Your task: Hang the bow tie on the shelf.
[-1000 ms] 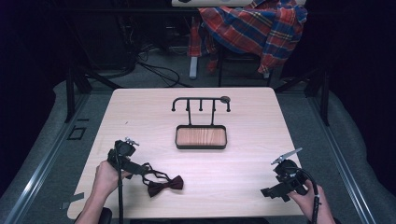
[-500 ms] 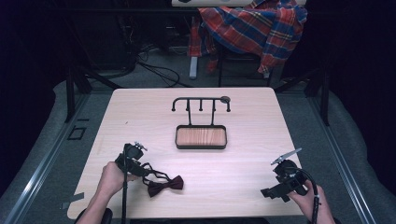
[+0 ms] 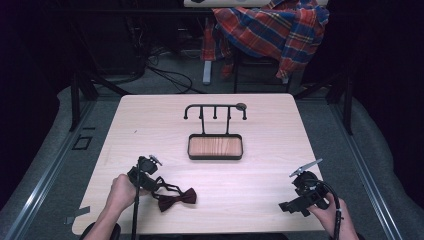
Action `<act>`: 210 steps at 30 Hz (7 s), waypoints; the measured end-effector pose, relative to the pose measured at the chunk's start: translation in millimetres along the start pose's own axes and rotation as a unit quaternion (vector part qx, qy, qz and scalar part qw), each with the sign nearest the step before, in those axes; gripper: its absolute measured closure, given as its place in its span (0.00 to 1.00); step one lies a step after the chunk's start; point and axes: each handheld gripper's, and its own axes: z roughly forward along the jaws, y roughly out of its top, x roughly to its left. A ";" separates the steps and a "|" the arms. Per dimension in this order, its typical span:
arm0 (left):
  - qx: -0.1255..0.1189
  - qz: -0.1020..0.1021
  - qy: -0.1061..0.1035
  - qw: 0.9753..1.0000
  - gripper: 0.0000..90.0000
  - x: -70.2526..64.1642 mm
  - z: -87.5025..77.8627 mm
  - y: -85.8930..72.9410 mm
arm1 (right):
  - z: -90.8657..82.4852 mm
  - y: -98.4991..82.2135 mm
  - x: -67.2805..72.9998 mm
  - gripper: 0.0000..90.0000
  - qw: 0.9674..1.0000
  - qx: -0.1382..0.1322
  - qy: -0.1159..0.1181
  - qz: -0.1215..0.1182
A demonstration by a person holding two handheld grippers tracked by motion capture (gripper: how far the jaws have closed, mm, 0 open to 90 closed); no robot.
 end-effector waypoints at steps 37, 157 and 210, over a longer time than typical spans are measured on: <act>-0.148 0.053 0.070 0.985 0.98 -29.4 -39.7 -0.8 | -0.1 0.1 -0.3 0.16 1.000 0.005 -0.002 -0.007; -0.224 0.157 0.129 0.953 0.98 -17.8 -139.7 147.4 | -0.5 -0.6 -6.3 0.15 1.000 -0.005 0.003 0.009; -0.158 0.126 0.142 0.969 0.60 18.7 -102.9 154.2 | -0.5 -0.7 -6.7 0.15 1.000 0.001 0.003 0.006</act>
